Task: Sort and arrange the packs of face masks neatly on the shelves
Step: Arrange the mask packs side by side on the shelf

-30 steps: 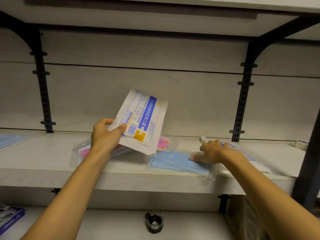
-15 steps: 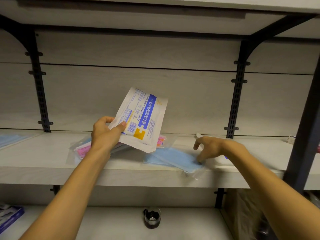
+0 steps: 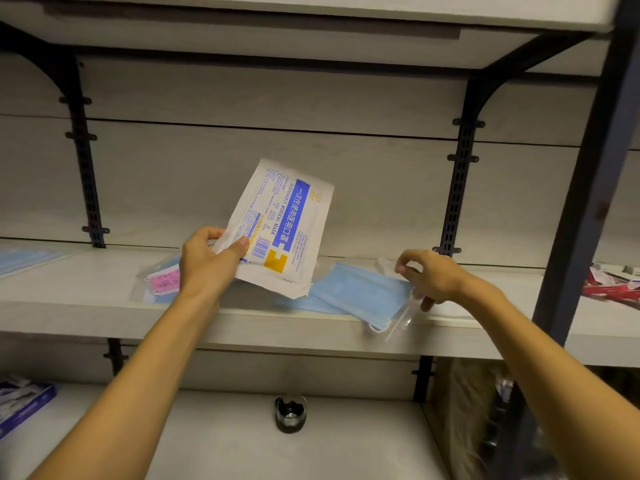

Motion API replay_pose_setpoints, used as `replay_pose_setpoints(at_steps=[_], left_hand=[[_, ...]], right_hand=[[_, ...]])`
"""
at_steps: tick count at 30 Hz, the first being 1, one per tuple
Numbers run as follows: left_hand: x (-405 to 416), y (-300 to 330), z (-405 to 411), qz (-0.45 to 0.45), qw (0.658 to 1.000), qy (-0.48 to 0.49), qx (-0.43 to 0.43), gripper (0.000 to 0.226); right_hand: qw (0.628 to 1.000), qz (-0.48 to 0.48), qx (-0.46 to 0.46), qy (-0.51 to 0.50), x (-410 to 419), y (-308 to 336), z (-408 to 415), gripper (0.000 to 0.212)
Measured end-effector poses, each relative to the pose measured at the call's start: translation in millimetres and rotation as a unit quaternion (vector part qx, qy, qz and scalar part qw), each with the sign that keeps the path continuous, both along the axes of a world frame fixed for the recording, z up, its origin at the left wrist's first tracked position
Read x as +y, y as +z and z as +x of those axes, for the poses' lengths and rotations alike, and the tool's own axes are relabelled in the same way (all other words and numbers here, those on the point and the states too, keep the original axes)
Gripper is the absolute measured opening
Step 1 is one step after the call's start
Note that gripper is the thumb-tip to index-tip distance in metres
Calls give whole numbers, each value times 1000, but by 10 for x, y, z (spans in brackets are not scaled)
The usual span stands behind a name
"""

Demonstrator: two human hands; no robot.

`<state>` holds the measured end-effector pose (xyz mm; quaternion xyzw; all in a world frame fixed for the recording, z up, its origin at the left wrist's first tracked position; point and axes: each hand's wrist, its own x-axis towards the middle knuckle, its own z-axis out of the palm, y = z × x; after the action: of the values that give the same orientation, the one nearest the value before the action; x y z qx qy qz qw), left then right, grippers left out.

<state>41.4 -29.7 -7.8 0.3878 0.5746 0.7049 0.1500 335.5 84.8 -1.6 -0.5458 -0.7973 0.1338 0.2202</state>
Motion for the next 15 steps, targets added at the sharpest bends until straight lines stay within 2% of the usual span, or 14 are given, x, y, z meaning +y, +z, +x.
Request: replay_pose_setpoints(at_steps=[2, 5, 10, 12, 14, 15], left_hand=[[-60, -32, 72, -4, 1000, 11, 3, 26], [-160, -82, 166, -2, 999, 33, 6, 27], [-320, -167, 256, 10, 998, 63, -12, 26], [-366, -201, 267, 14, 997, 72, -22, 26], [-411, -223, 274, 16, 996, 79, -28, 27], [-433, -227, 274, 17, 996, 83, -29, 28]], right_hand=[[998, 0, 57, 9, -68, 14, 53, 16], [984, -46, 159, 59, -232, 105, 126, 39], [988, -50, 109, 95, -493, 227, 230, 72], [987, -26, 132, 84, -537, 234, 258, 85], [986, 25, 150, 64, -555, 238, 293, 82], [986, 74, 137, 53, -561, 257, 305, 67]])
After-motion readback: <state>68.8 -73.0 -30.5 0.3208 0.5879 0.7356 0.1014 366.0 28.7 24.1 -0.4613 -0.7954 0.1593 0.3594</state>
